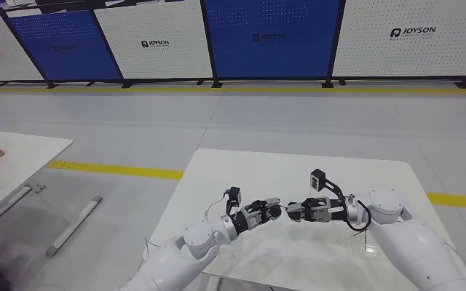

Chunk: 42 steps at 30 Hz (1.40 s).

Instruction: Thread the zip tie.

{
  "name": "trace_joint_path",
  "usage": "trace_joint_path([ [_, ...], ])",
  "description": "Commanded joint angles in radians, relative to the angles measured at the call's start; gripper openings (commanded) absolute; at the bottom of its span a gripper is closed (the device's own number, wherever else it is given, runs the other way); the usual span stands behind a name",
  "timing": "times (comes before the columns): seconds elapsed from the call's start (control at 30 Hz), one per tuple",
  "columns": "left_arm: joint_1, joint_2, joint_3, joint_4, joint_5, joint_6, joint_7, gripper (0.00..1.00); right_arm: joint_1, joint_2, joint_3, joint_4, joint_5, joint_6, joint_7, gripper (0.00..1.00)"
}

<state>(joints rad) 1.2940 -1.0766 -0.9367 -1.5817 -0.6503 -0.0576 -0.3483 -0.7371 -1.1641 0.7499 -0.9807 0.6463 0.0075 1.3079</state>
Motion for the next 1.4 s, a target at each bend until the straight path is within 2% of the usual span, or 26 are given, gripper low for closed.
trace_joint_path([
  [0.0, -0.002, -0.002, 0.000, 0.001, 0.000, 0.004, 0.001, 0.11, 0.000, 0.000, 0.000, 0.000, 0.000, 0.000, 0.000, 0.00],
  [0.07, -0.004, -0.004, 0.000, 0.004, 0.001, 0.007, 0.001, 0.00, 0.000, 0.000, 0.000, 0.000, 0.000, 0.000, 0.000, 0.00],
  [0.4, 0.001, -0.009, -0.004, 0.008, 0.028, -0.002, -0.004, 0.00, 0.000, 0.000, 0.000, 0.000, 0.000, 0.000, 0.000, 0.00],
  [0.43, 0.002, -0.009, -0.005, 0.007, 0.030, -0.003, -0.004, 0.00, 0.000, 0.000, 0.000, 0.000, 0.000, 0.000, 0.000, 0.06],
  [0.47, 0.004, -0.010, -0.006, 0.007, 0.033, -0.004, -0.005, 0.00, -0.011, 0.000, 0.003, -0.012, -0.002, 0.003, -0.022, 0.45],
  [0.5, 0.005, -0.010, -0.007, 0.006, 0.035, -0.005, -0.005, 0.00, -0.016, 0.002, 0.008, -0.020, -0.002, 0.004, -0.029, 1.00],
  [0.67, 0.015, -0.011, -0.015, 0.001, 0.051, -0.012, 0.013, 0.00, -0.048, 0.016, 0.052, -0.053, -0.006, 0.003, -0.049, 1.00],
  [0.73, 0.025, -0.013, -0.016, -0.007, 0.086, -0.037, 0.060, 0.00, -0.064, 0.025, 0.072, -0.069, -0.013, 0.006, -0.053, 1.00],
  [0.8, 0.033, -0.016, -0.012, -0.010, 0.097, -0.042, 0.093, 0.00, -0.079, 0.034, 0.096, -0.081, -0.020, 0.008, -0.071, 1.00],
  [0.9, 0.044, -0.021, -0.007, -0.016, 0.146, -0.062, 0.183, 0.00, -0.115, 0.051, 0.144, -0.112, -0.027, 0.003, -0.106, 1.00],
  [1.07, 0.052, -0.032, 0.020, -0.022, 0.253, -0.053, 0.303, 0.00, -0.191, 0.082, 0.227, -0.194, -0.045, 0.013, -0.152, 1.00],
  [1.37, 0.052, -0.033, 0.021, -0.023, 0.255, -0.051, 0.305, 0.00, -0.191, 0.082, 0.227, -0.194, -0.045, 0.013, -0.152, 1.00],
])
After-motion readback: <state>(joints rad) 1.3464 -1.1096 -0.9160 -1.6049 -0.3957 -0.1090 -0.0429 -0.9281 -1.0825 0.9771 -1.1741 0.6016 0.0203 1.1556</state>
